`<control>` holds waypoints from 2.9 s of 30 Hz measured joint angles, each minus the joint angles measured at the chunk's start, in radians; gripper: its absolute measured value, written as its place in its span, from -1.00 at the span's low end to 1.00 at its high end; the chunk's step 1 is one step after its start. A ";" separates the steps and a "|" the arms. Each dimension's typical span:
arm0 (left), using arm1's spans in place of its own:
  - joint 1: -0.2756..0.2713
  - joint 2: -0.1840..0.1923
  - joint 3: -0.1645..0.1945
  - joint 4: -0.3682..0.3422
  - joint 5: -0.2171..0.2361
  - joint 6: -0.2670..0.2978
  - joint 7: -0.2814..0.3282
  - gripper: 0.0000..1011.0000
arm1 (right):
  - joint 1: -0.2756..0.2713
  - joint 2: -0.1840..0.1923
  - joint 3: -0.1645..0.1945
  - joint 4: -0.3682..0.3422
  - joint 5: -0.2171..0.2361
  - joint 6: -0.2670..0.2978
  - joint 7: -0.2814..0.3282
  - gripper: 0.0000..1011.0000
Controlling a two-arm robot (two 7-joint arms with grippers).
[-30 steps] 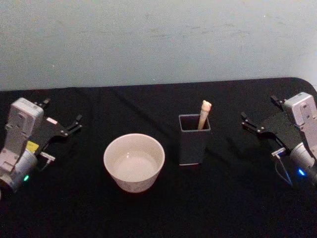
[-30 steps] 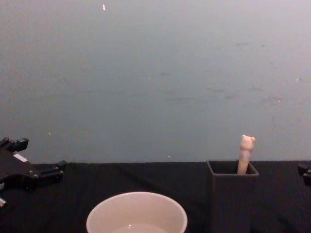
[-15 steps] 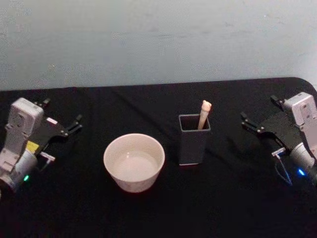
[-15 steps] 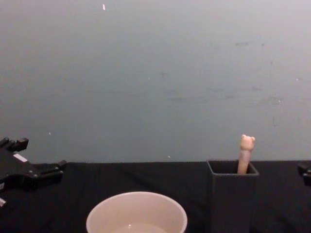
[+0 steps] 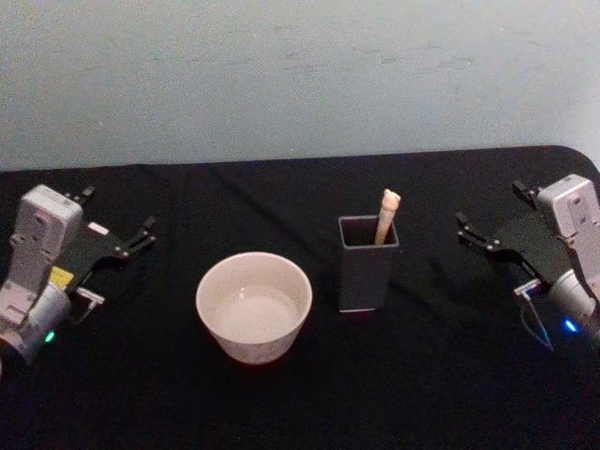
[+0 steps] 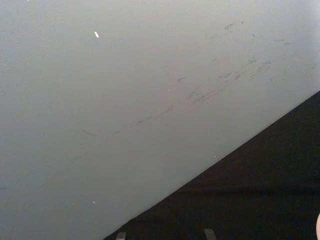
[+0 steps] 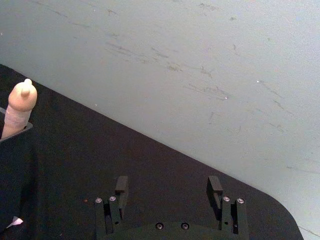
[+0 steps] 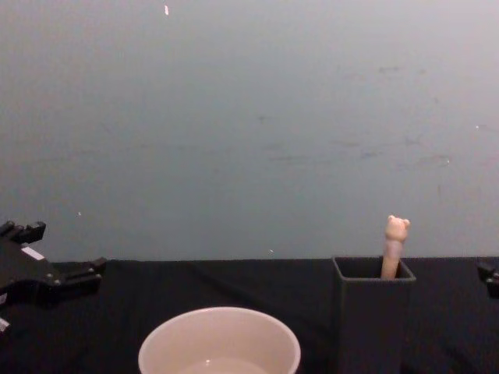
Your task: Pick up the stirring spoon with one hand, stir inside the cup, then place it back in its original position.
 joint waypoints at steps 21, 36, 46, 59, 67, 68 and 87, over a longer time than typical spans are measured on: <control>0.000 0.000 0.000 0.000 0.000 0.000 0.000 0.98 | 0.000 0.000 0.000 0.000 0.000 0.000 0.000 0.98; 0.000 0.000 0.000 0.000 0.000 0.000 0.000 0.98 | 0.000 0.000 0.000 0.000 0.000 0.000 0.000 0.98; 0.000 0.000 0.000 0.000 0.000 0.000 0.000 0.98 | -0.010 -0.004 0.013 -0.015 0.011 -0.006 0.038 0.98; 0.000 0.000 0.000 0.000 0.000 0.000 0.000 0.98 | -0.058 0.019 0.076 -0.103 0.192 -0.017 0.259 0.98; 0.000 0.000 0.000 0.000 0.000 0.000 0.000 0.98 | -0.061 0.018 0.096 -0.115 0.309 0.014 0.419 0.98; 0.000 0.000 0.000 0.000 0.000 0.000 0.000 0.98 | -0.058 0.017 0.095 -0.113 0.313 0.017 0.430 0.98; 0.000 0.000 0.000 0.000 0.000 0.000 0.000 0.98 | 0.078 -0.119 0.054 0.037 0.288 0.069 0.511 0.98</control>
